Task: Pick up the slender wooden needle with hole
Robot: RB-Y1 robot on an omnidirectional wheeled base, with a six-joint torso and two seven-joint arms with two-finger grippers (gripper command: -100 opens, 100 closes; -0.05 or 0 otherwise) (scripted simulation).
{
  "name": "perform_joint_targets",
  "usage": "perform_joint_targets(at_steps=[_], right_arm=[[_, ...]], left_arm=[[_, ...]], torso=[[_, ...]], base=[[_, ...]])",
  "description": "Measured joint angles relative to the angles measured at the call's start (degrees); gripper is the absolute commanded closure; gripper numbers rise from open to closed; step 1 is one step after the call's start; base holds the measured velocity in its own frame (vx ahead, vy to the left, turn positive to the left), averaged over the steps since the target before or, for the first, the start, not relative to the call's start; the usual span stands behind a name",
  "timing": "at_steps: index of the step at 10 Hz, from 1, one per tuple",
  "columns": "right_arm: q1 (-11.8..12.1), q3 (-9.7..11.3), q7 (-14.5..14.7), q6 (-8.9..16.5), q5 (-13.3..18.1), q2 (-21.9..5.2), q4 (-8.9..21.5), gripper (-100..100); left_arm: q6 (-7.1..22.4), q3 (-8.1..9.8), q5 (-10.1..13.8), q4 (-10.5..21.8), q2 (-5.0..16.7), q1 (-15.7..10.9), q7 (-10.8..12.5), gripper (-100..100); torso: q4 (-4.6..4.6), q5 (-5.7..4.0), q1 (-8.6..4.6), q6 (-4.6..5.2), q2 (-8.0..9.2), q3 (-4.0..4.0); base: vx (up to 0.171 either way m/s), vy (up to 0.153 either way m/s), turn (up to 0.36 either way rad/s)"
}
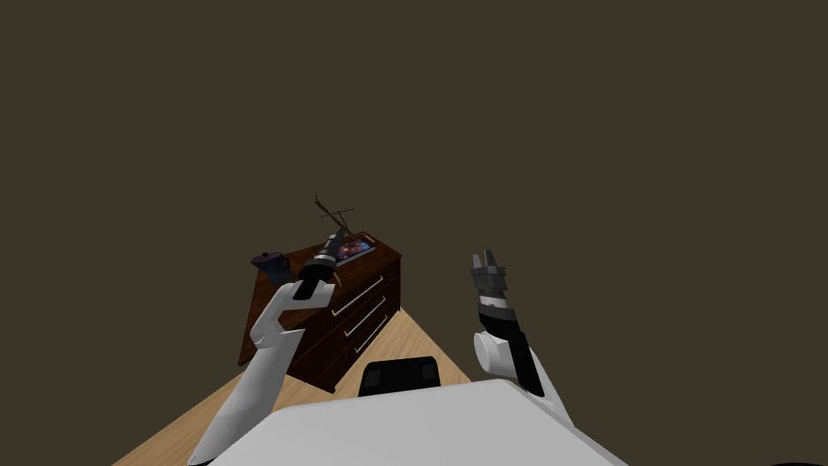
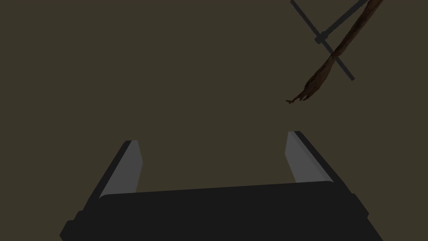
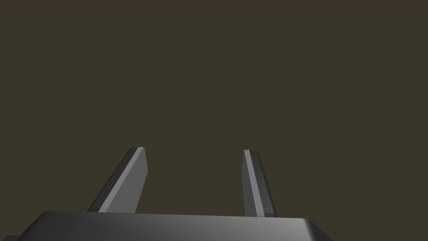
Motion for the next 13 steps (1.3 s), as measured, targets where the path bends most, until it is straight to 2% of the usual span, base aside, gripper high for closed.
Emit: perform_joint_targets(at_steps=[3,10,11,13], right_arm=[[0.0,0.0,0.0,0.0,0.0,0.0,0.0,0],[0.0,0.0,0.0,0.0,0.0,0.0,0.0,0],[0.0,0.0,0.0,0.0,0.0,0.0,0.0,0],[0.0,0.0,0.0,0.0,0.0,0.0,0.0,0]], left_arm=[[5.1,1.01,-0.7,3.9,0.5,-4.5,-2.8,-100],[14.9,2.74,-1.3,10.7,1.1,-11.3,-7.0,-100],[16.6,3.17,-1.3,12.3,1.4,-12.9,-8.0,-100],[19.5,3.47,-1.4,13.5,1.3,-14.2,-9.2,-100]], torso=[[0.01,0.00,0.02,-0.03,0.01,0.01],[-0.01,0.01,0.00,-0.04,-0.04,-0.02],[0.00,0.00,0.01,-0.02,-0.03,-0.02],[0.00,0.01,0.01,-0.04,-0.03,-0.01]], base=[[-0.023,0.014,-0.044],[-0.018,0.017,-0.043],[-0.020,0.022,-0.050],[-0.015,0.019,-0.030]])
